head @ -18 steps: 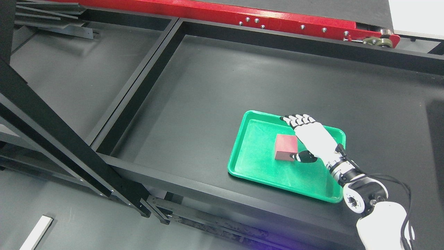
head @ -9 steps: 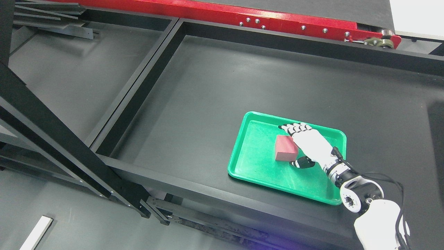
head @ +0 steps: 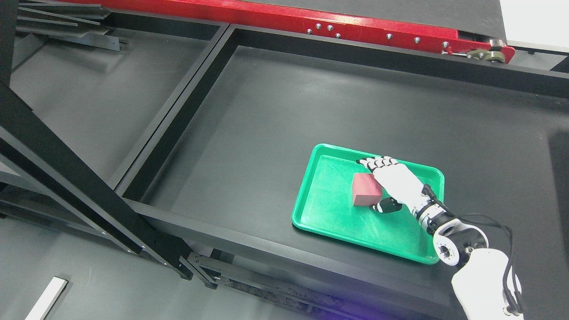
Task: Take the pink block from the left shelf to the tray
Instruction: 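Close the right hand fingers around the pink cube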
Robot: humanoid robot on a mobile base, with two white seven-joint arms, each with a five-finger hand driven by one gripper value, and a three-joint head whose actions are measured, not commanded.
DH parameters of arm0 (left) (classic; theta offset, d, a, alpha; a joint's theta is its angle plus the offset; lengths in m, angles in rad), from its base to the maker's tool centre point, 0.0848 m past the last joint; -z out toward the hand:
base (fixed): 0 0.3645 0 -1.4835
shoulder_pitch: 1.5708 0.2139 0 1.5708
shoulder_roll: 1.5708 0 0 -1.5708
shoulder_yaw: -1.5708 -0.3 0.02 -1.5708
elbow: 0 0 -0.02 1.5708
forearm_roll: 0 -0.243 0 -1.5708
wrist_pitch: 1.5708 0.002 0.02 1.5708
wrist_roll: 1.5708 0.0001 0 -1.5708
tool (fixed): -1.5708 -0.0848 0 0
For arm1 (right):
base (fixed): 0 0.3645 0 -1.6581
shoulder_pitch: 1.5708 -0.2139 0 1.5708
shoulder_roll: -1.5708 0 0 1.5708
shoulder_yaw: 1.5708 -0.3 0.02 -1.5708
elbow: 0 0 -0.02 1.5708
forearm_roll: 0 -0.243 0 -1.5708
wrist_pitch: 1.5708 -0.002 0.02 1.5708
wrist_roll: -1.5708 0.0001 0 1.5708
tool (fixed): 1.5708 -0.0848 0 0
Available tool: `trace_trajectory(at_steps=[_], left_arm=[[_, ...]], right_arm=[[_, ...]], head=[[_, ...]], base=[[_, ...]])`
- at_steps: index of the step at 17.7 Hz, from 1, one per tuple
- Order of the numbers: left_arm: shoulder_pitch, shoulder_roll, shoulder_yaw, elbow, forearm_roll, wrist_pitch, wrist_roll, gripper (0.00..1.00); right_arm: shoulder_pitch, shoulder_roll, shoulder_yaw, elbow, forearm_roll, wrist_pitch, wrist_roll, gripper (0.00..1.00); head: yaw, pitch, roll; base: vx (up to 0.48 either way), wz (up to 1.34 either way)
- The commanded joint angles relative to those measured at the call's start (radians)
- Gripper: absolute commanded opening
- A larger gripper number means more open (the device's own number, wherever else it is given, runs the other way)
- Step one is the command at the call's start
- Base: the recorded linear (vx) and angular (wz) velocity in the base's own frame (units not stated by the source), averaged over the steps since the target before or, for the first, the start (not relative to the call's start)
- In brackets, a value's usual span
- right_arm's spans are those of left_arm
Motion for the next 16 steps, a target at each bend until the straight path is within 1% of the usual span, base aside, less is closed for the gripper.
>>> trace_trajectory(at_steps=[1, 4, 6, 9, 10, 12, 15, 16], left_arm=[[-0.012, 0.017, 0.000, 0.000, -0.002, 0.001, 0.001, 1.00], [-0.011, 0.017, 0.000, 0.000, -0.002, 0.001, 0.001, 1.00], [-0.011, 0.017, 0.000, 0.000, -0.002, 0.001, 0.001, 1.00], [-0.011, 0.017, 0.000, 0.000, -0.002, 0.001, 0.001, 1.00], [-0.011, 0.017, 0.000, 0.000, -0.002, 0.001, 0.001, 1.00], [-0.011, 0.017, 0.000, 0.000, -0.002, 0.001, 0.001, 1.00], [-0.011, 0.017, 0.000, 0.000, -0.002, 0.001, 0.001, 1.00], [-0.012, 0.017, 0.000, 0.000, -0.002, 0.001, 0.001, 1.00]], right_arm=[[-0.017, 0.003, 0.016, 0.032, 0.000, 0.002, -0.007, 0.83], [-0.016, 0.001, 0.016, 0.032, 0.002, 0.002, -0.007, 0.82], [-0.014, 0.001, 0.016, 0.032, 0.003, 0.001, -0.007, 0.76], [-0.011, -0.001, 0.016, 0.031, 0.003, -0.007, -0.007, 0.76], [-0.009, -0.001, 0.016, 0.029, 0.003, -0.007, -0.008, 0.73], [-0.008, -0.004, 0.016, 0.027, 0.005, -0.009, -0.007, 0.60], [-0.002, -0.005, 0.016, 0.026, 0.005, -0.010, -0.004, 0.36], [0.000, -0.005, 0.016, 0.024, 0.005, -0.012, -0.005, 0.31]], head=[[0.0000, 0.000, 0.000], [0.0000, 0.000, 0.000], [0.0000, 0.000, 0.000], [0.0000, 0.000, 0.000], [0.0000, 0.000, 0.000], [0.0000, 0.000, 0.000], [0.0000, 0.000, 0.000], [0.0000, 0.000, 0.000]], base=[[0.000, 0.00], [0.000, 0.00], [0.000, 0.00], [0.000, 0.00], [0.000, 0.00], [0.000, 0.00], [0.000, 0.00], [0.000, 0.00]])
